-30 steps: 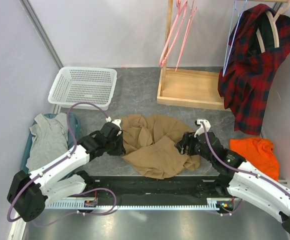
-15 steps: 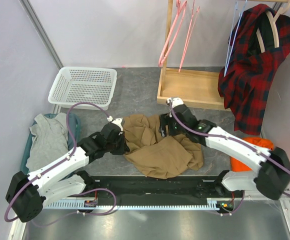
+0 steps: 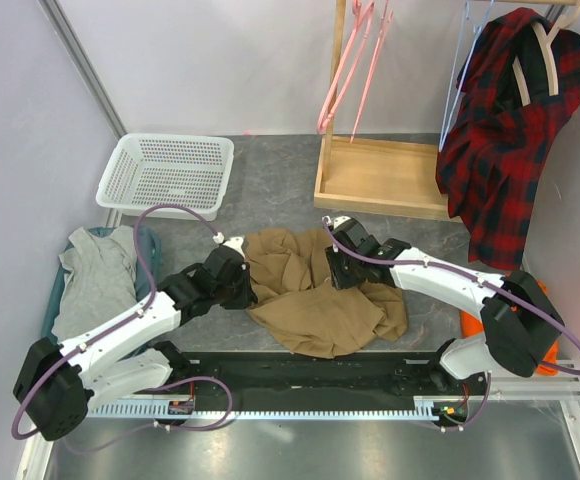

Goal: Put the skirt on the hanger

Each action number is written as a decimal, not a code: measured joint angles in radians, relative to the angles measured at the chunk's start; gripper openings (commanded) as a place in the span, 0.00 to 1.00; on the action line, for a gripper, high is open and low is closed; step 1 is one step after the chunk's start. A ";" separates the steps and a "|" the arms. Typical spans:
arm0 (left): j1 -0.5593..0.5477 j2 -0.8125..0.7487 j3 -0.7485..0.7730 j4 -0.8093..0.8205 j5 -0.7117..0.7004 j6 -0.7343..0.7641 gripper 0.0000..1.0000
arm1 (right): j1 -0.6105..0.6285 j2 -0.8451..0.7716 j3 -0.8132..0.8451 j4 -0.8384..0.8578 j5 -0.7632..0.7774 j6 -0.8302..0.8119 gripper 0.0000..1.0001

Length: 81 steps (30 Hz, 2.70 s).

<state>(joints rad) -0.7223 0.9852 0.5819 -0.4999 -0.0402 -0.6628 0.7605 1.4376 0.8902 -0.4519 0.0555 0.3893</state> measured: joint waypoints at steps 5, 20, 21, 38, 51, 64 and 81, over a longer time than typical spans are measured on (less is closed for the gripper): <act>0.000 0.025 0.000 0.000 -0.012 0.000 0.02 | -0.004 0.001 -0.024 0.000 -0.012 0.006 0.63; 0.000 0.033 0.003 -0.008 -0.023 0.000 0.02 | -0.006 0.058 -0.044 0.084 0.003 -0.021 0.38; 0.000 0.036 0.005 -0.010 -0.027 -0.001 0.02 | -0.006 0.062 -0.053 0.087 -0.004 -0.020 0.25; 0.174 0.233 0.464 -0.150 -0.154 0.076 0.02 | -0.007 -0.396 -0.001 0.034 0.141 -0.063 0.00; 0.264 0.226 0.711 -0.131 -0.193 0.130 0.02 | 0.000 -0.647 -0.128 0.470 0.238 -0.180 0.00; 0.174 0.252 0.101 0.092 -0.099 -0.044 0.02 | 0.018 -0.762 -0.609 0.526 0.169 0.114 0.00; 0.130 0.265 0.066 0.122 -0.117 -0.060 0.02 | 0.015 -0.251 0.079 -0.021 0.198 0.071 0.45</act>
<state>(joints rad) -0.5919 1.2499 0.6479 -0.3775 -0.1570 -0.7227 0.7753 1.1862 0.9688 -0.4732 0.2539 0.4599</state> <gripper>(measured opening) 0.045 0.522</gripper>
